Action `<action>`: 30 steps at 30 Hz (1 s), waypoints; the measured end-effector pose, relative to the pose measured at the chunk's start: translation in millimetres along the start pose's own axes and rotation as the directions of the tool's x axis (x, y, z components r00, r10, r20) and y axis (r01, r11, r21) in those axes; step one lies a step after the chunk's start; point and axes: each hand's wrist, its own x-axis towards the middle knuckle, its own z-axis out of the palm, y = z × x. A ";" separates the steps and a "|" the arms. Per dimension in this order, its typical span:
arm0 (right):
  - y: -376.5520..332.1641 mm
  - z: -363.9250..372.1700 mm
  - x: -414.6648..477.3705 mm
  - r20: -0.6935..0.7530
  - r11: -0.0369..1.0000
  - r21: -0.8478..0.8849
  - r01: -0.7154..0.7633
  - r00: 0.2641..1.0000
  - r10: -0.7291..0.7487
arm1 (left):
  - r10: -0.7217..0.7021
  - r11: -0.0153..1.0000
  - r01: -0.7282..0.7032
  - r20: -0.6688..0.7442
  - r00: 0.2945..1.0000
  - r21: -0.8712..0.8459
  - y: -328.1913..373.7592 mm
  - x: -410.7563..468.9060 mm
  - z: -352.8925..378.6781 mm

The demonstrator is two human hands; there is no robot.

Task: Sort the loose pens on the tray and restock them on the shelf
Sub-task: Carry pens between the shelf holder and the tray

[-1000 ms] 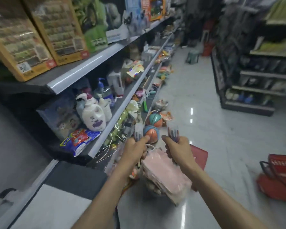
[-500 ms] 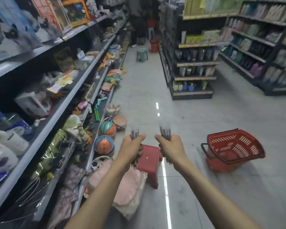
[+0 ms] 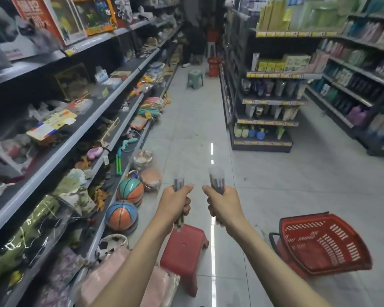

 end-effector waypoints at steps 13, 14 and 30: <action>-40.8 -42.3 250.9 0.111 0.997 -0.073 -0.005 0.994 0.014 | -0.052 0.998 0.047 -0.148 0.988 -0.040 53.9 221.5 72.8; -41.3 -50.2 272.9 0.126 0.997 -0.079 -0.002 0.992 0.012 | -0.058 0.998 0.052 -0.159 0.985 -0.040 56.3 241.2 83.9; -99.0 -72.7 578.9 0.431 0.991 -0.134 -0.008 0.900 0.065 | -0.179 0.968 0.088 -0.396 0.900 -0.236 127.6 474.7 175.9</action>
